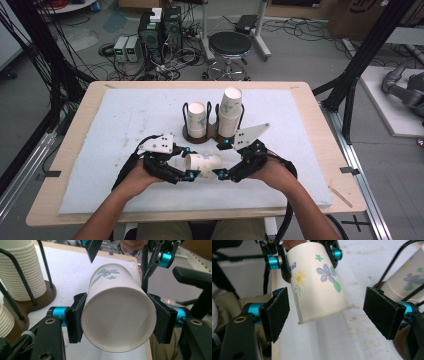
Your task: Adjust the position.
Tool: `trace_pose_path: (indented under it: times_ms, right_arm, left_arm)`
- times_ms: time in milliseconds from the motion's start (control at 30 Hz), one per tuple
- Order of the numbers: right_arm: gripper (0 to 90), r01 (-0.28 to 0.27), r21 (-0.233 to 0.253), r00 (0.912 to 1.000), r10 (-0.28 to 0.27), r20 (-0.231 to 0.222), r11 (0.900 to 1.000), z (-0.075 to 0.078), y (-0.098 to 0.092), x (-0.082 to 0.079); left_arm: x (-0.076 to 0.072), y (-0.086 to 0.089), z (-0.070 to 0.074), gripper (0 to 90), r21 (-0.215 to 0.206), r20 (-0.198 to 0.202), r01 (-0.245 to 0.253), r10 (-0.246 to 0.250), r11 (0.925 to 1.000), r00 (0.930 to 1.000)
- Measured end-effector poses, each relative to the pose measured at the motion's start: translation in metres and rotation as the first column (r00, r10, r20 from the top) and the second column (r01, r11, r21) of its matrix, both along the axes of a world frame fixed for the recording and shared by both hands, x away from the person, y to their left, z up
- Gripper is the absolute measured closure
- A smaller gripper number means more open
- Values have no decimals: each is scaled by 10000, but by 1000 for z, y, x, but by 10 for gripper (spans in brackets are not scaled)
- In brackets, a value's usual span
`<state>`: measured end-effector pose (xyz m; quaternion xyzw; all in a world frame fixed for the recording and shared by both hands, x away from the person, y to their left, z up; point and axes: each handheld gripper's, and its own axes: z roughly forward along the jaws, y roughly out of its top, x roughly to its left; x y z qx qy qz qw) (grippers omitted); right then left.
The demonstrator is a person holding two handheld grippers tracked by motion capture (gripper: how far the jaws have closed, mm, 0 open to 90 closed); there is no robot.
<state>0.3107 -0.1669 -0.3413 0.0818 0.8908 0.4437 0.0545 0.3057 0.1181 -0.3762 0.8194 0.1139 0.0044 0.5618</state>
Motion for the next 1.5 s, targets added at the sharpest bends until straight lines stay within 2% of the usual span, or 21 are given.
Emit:
trace_pose_path:
  times_ms: [167, 200, 233, 267, 300, 400, 500, 533, 600, 633, 767, 1267, 1333, 1500]
  right_arm:
    - [212, 744, 904, 9971, -728, -208, 9931, -9, -11, -4]
    - [210, 871, 1093, 9961, -848, -254, 9902, -12, -13, -5]
    - [209, 934, 1260, 9955, -904, -293, 9876, -14, -14, -6]
    - [209, 934, 1260, 9955, -904, -293, 9876, -14, -14, -6]
    - [209, 1046, 1526, 9942, -997, -397, 9827, -20, -17, -7]
    - [209, 1160, 1844, 9926, -1074, -562, 9760, -29, -20, -8]
    - [209, 1223, 2157, 9914, -1090, -725, 9688, -38, -22, -10]
    - [209, 1223, 2157, 9914, -1090, -725, 9688, -38, -22, -10]
    - [209, 1285, 2476, 9902, -1107, -846, 9603, -44, -23, -11]
    - [210, 1335, 2757, 9892, -1110, -957, 9519, -49, -24, -13]
    - [209, 1372, 2719, 9880, -1120, -1061, 9525, -54, -24, -13]
    - [209, 1069, 2749, 9898, -761, -1205, 9555, -57, -18, -13]
    - [209, 841, 2852, 9911, -506, -1228, 9548, -58, -16, -12]
    - [208, 682, 2824, 9907, -315, -1327, 9569, -59, -13, -12]
  left_arm:
    - [0, 7, -4, 371, -705, -27, -330, 328, 9970, 9995]
    - [0, 7, -4, 371, -705, -27, -330, 328, 9970, 9995]
    - [0, 9, -6, 371, -876, -5, -442, 443, 9952, 9990]
    - [0, 9, -6, 371, -876, -5, -442, 443, 9952, 9990]
    - [0, 11, -9, 371, -1023, -50, -490, 488, 9935, 9988]
    - [-1, 12, -11, 371, -1058, 13, -530, 534, 9930, 9986]
    - [-3, 13, -14, 370, -1401, 90, -539, 557, 9887, 9984]
    - [-3, 13, -14, 370, -1401, 90, -539, 557, 9887, 9984]
    - [-3, 14, -16, 369, -1522, 143, -504, 531, 9871, 9985]
    - [-4, 13, -18, 368, -1578, 221, -448, 489, 9865, 9986]
    - [-6, 13, -21, 367, -1750, 275, -376, 431, 9839, 9987]
    - [-8, 11, -21, 366, -1882, 416, -175, 258, 9820, 9988]
    - [-8, 10, -21, 366, -1886, 432, -97, 182, 9820, 9989]
    - [-9, 7, -20, 367, -1909, 442, 279, -198, 9812, 9988]
